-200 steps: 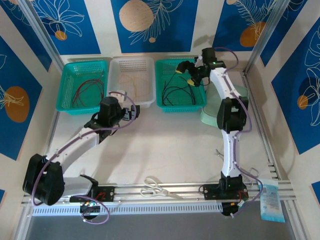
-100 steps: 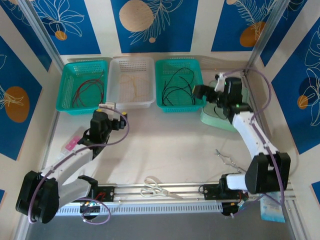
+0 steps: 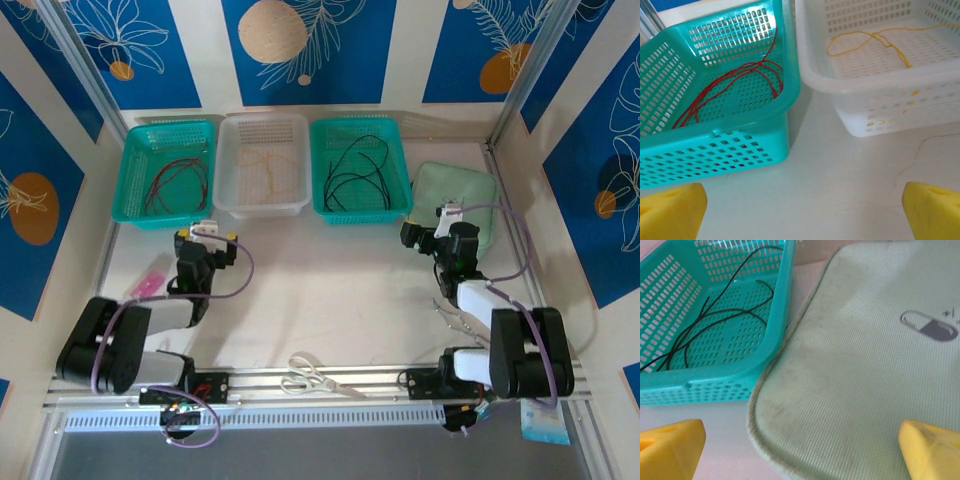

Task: Untangle the cables

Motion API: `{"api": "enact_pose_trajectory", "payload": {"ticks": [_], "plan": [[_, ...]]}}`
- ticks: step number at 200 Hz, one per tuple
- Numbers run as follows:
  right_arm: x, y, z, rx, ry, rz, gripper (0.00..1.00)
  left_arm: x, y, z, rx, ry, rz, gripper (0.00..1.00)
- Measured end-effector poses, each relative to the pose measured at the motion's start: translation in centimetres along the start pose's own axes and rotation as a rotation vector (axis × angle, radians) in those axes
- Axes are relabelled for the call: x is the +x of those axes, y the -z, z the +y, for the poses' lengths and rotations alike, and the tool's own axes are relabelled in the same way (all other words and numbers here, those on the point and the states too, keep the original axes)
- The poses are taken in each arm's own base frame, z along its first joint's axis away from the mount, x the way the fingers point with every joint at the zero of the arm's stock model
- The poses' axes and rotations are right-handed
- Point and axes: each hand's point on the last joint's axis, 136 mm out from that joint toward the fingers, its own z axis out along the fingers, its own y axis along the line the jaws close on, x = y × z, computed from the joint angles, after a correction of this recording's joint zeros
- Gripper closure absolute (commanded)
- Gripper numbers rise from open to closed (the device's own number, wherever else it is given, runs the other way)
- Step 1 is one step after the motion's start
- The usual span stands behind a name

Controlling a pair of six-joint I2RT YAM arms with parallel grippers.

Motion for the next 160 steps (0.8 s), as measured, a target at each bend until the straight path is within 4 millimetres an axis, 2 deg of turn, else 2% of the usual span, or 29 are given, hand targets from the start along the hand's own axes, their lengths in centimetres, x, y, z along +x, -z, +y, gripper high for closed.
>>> {"api": "enact_pose_trajectory", "payload": {"ticks": [38, 63, 84, 104, 133, 160], "plan": [[-0.6, -1.4, -0.2, -0.005, 0.056, -0.074, 0.01, 1.9, -1.3, -0.1, 0.001, -0.015, 0.017, 0.01], [-0.9, -2.1, -0.2, -0.014, 0.086, -0.114, 0.01, 1.5, -1.3, -0.4, 0.031, -0.006, -0.038, 0.01], [-1.0, -2.4, -0.1, -0.017, 0.104, -0.120, 0.01, 2.1, -1.4, -0.8, 0.051, -0.013, -0.033, 0.01], [-1.2, -2.9, 0.1, -0.026, 0.107, -0.105, 0.01, 1.8, -1.8, -0.7, 0.045, -0.010, -0.028, 0.01], [-1.1, -3.1, 0.1, -0.030, 0.106, -0.093, 0.01, 0.7, -3.3, 0.6, -0.005, 0.030, -0.014, 0.01], [-1.1, -3.1, 0.2, -0.031, 0.111, -0.090, 0.01, 0.8, -3.5, 1.3, -0.027, 0.047, 0.002, 0.01]]}}
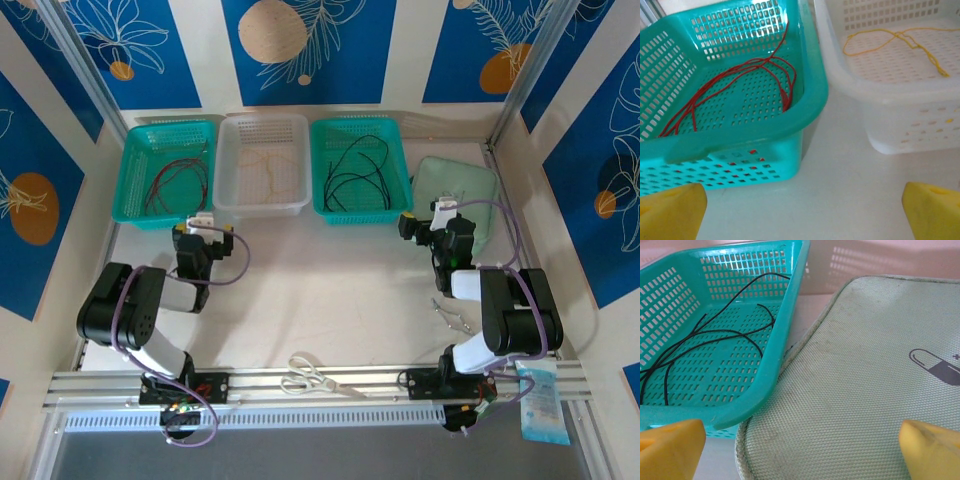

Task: Untangle the cables

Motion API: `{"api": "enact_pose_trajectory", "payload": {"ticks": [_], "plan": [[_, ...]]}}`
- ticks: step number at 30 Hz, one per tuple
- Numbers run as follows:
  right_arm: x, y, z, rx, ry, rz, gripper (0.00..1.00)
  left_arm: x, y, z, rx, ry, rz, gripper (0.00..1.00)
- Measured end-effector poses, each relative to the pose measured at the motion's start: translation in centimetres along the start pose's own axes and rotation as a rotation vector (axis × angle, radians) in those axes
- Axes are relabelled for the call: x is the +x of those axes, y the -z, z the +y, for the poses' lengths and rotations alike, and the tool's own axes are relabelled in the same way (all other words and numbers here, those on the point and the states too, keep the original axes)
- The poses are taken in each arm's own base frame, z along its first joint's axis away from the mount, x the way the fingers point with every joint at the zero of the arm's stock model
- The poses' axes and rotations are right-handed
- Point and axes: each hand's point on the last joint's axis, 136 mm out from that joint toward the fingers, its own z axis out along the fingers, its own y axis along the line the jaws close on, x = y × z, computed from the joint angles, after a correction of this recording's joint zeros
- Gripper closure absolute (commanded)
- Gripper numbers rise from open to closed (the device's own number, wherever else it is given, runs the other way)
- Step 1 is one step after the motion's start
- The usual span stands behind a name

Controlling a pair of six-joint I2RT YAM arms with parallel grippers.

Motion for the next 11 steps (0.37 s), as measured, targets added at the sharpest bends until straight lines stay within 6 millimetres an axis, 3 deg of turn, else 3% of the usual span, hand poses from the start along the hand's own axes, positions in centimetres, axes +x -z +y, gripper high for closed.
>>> {"api": "enact_pose_trajectory", "payload": {"ticks": [11], "plan": [[0.00, -0.02, 0.05, -0.007, 0.000, 0.002, 0.01, 0.69, 0.01, 0.05, -0.004, 0.008, 0.028, 0.01]]}}
